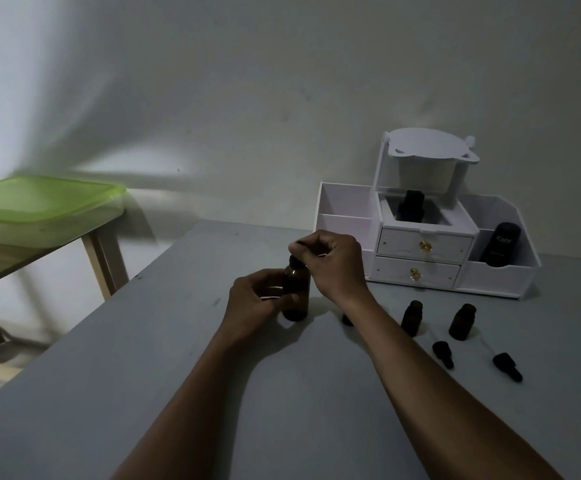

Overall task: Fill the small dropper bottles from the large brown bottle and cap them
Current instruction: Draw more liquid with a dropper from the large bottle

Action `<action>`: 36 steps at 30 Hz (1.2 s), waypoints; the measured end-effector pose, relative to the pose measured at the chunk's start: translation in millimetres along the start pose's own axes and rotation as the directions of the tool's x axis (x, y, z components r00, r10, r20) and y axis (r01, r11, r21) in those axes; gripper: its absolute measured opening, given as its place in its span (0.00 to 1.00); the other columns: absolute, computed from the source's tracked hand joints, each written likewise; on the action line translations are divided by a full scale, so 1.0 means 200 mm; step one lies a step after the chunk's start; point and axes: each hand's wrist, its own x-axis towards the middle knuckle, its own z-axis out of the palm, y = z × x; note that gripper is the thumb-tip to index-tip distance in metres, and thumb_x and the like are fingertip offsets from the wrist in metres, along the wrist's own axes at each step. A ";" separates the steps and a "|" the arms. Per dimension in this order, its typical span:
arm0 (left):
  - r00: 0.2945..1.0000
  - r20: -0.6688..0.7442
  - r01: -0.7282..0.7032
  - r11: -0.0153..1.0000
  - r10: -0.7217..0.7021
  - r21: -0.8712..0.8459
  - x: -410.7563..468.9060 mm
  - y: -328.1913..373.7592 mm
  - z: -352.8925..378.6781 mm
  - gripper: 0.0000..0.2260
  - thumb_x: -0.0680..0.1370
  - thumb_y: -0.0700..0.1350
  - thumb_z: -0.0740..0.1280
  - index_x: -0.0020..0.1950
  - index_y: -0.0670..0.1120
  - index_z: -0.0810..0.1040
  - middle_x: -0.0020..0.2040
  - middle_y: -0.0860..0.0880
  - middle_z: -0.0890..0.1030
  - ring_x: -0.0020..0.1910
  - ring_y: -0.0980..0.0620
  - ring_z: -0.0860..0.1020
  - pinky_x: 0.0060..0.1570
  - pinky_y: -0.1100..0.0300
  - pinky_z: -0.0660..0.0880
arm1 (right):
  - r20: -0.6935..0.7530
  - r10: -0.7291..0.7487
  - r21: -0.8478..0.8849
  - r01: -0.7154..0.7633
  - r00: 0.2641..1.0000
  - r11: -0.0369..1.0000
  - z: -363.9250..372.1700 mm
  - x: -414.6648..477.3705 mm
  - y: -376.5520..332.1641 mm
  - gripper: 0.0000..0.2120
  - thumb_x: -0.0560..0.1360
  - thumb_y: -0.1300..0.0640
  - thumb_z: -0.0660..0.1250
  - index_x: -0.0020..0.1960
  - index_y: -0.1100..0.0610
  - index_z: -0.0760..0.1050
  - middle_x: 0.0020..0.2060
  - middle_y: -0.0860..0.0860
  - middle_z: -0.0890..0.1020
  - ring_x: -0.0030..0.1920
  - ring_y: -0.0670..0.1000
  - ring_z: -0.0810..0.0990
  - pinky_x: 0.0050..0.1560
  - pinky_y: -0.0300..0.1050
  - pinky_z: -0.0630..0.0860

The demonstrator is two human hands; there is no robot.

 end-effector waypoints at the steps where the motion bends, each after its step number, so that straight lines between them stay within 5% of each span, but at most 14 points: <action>1: 1.000 0.002 -0.001 1.000 0.001 0.000 0.00 0.00 0.00 0.19 0.70 0.42 0.77 0.60 0.48 0.82 0.52 0.53 0.84 0.49 0.56 0.83 0.45 0.68 0.77 | -0.009 -0.003 -0.003 0.003 1.000 1.000 0.00 0.00 0.00 0.03 0.74 0.59 0.74 0.43 0.58 0.85 0.36 0.47 0.84 0.36 0.37 0.81 0.41 0.23 0.73; 14: 1.000 -0.006 0.026 1.000 -0.026 -0.013 -0.02 0.00 -0.01 0.19 0.69 0.43 0.78 0.60 0.49 0.82 0.51 0.53 0.85 0.49 0.56 0.83 0.49 0.62 0.80 | -0.028 -0.023 -0.013 0.023 0.999 1.000 0.01 -0.01 0.00 0.03 0.73 0.57 0.74 0.45 0.57 0.85 0.38 0.45 0.84 0.38 0.36 0.81 0.42 0.23 0.74; 22: 1.000 -0.015 0.018 0.996 -0.019 -0.084 -0.03 0.00 -0.02 0.19 0.69 0.37 0.77 0.57 0.53 0.82 0.49 0.54 0.86 0.49 0.58 0.83 0.48 0.63 0.78 | -0.071 -0.133 0.113 0.141 0.989 0.984 -0.16 0.16 -0.27 0.07 0.74 0.57 0.74 0.48 0.60 0.84 0.38 0.50 0.86 0.39 0.44 0.86 0.46 0.37 0.82; 26: 0.977 -0.180 -0.111 0.993 0.117 0.044 -0.03 0.01 -0.02 0.20 0.72 0.43 0.77 0.63 0.51 0.79 0.53 0.54 0.83 0.52 0.58 0.82 0.48 0.65 0.78 | -0.172 -0.181 0.196 0.214 0.968 0.957 -0.33 0.22 -0.43 0.03 0.74 0.58 0.74 0.47 0.56 0.83 0.37 0.46 0.85 0.39 0.43 0.86 0.45 0.40 0.83; 32: 0.738 -0.418 -0.415 0.844 0.530 0.339 -0.12 0.18 0.07 0.12 0.73 0.47 0.72 0.54 0.44 0.83 0.46 0.52 0.84 0.46 0.58 0.81 0.46 0.66 0.77 | -0.327 -0.157 0.208 0.233 0.932 0.950 -0.61 0.15 -0.39 0.05 0.74 0.61 0.74 0.47 0.62 0.83 0.38 0.49 0.86 0.38 0.45 0.86 0.39 0.38 0.81; 34: 0.737 -0.399 -0.468 0.837 0.546 0.283 -0.18 0.26 0.16 0.08 0.73 0.44 0.72 0.50 0.45 0.83 0.42 0.53 0.84 0.41 0.59 0.82 0.45 0.69 0.75 | -0.362 -0.138 0.157 0.206 0.922 0.966 -0.69 0.10 -0.31 0.05 0.73 0.60 0.74 0.48 0.59 0.84 0.39 0.47 0.86 0.40 0.45 0.86 0.44 0.42 0.83; 36: 0.809 -0.305 -0.460 0.865 0.501 0.201 -0.23 0.33 0.29 0.06 0.73 0.42 0.74 0.49 0.46 0.83 0.40 0.55 0.84 0.39 0.59 0.82 0.43 0.71 0.76 | -0.374 -0.071 0.149 0.136 0.924 0.980 -0.77 0.04 -0.20 0.04 0.73 0.58 0.75 0.48 0.56 0.84 0.38 0.45 0.86 0.41 0.46 0.86 0.46 0.44 0.83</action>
